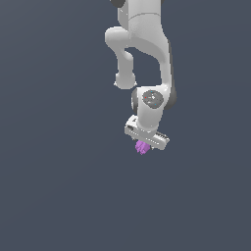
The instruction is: Pick up the object and move it to a goal position.
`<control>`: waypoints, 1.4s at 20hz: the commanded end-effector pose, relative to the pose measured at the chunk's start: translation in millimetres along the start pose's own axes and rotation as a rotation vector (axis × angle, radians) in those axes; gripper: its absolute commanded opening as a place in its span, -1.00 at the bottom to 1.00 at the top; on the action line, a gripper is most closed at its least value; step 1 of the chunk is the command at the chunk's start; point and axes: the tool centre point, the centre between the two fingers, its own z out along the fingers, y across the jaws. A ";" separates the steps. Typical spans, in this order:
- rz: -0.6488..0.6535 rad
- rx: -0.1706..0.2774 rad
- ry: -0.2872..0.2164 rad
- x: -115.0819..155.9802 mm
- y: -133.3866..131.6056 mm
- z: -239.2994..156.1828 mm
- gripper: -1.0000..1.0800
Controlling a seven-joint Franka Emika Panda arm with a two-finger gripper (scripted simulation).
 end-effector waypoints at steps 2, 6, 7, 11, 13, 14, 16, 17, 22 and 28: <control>0.001 0.000 0.001 0.2 -0.4 11.6 0.92; 0.001 0.000 0.001 0.7 -0.9 13.9 -1.00; 0.001 0.000 0.001 0.7 -0.9 13.9 -1.00; 0.001 0.000 0.001 0.7 -0.9 13.9 -1.00; 0.001 0.000 0.001 0.7 -0.9 13.9 -1.00; 0.001 0.000 0.001 0.7 -0.9 13.9 -1.00; 0.000 0.002 0.002 0.9 -1.6 12.6 -1.00; 0.000 0.002 0.002 1.1 -1.3 12.4 -1.00; 0.000 0.002 0.002 5.6 8.8 4.1 -1.00; 0.001 0.002 0.001 20.7 41.5 -22.4 -1.00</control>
